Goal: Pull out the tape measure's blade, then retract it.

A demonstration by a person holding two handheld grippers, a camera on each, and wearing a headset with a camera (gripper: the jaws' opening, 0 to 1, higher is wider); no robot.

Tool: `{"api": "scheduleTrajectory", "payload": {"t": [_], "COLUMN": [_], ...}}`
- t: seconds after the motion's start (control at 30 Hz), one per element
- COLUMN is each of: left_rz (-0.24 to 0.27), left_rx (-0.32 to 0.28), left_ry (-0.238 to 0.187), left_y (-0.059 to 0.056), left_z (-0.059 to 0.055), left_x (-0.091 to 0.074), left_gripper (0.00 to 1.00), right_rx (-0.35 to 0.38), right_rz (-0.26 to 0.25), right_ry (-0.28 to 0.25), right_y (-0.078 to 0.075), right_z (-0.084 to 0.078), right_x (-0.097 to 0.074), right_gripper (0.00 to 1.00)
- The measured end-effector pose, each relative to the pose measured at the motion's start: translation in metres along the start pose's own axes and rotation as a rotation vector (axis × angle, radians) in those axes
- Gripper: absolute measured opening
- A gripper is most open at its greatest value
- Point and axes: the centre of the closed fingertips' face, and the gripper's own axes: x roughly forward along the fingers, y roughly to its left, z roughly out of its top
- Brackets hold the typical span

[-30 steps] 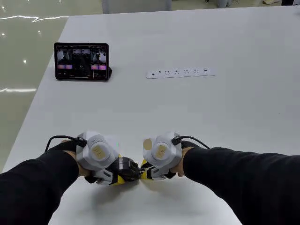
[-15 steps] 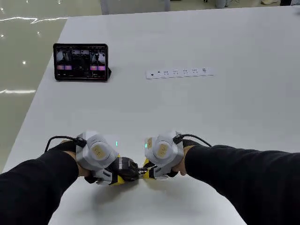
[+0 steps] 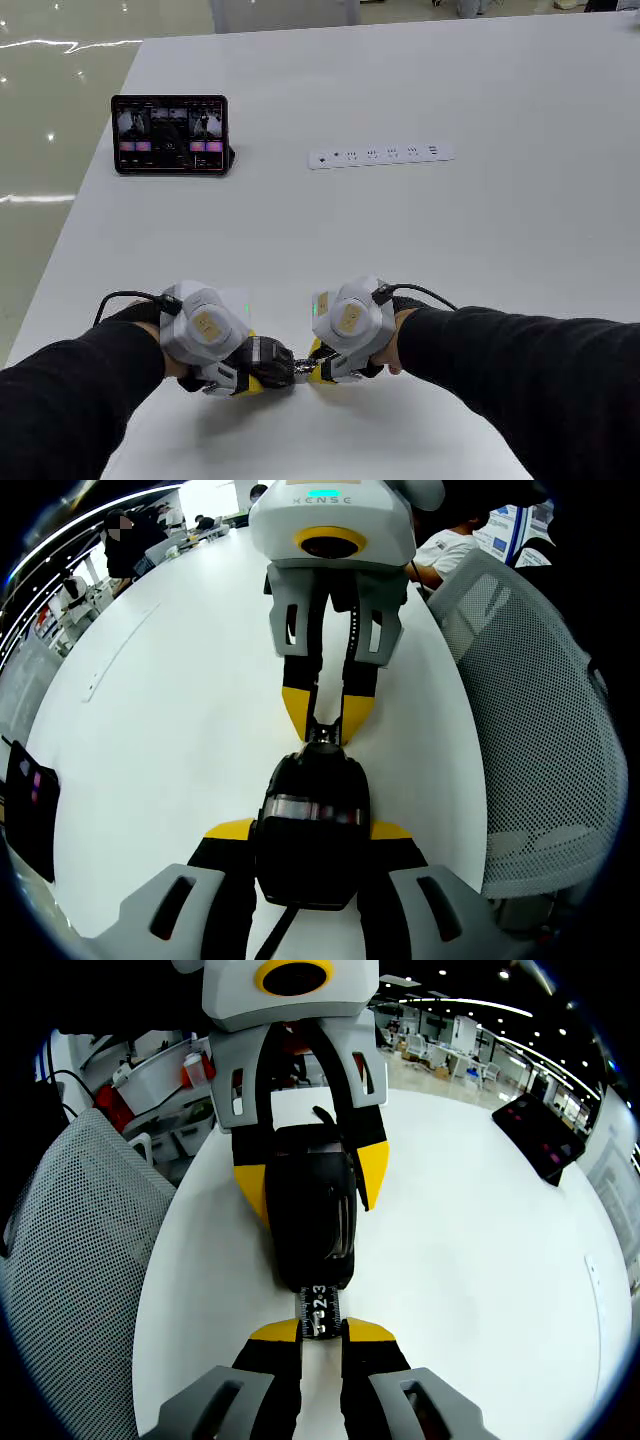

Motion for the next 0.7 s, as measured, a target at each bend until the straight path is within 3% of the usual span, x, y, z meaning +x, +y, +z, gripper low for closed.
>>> {"api": "scheduleTrajectory", "payload": {"t": [0.7], "left_rz": [0.000], "left_rx": [-0.006], "left_ry": [0.002], "left_y": [0.000], "left_z": [0.000], "left_x": [0.000], "left_gripper": [0.34], "right_rx": [0.001], "right_rz": [0.006], "right_ry": [0.009], "right_y": [0.000], "right_z": [-0.011], "right_x": [-0.007], "right_gripper": [0.11]}}
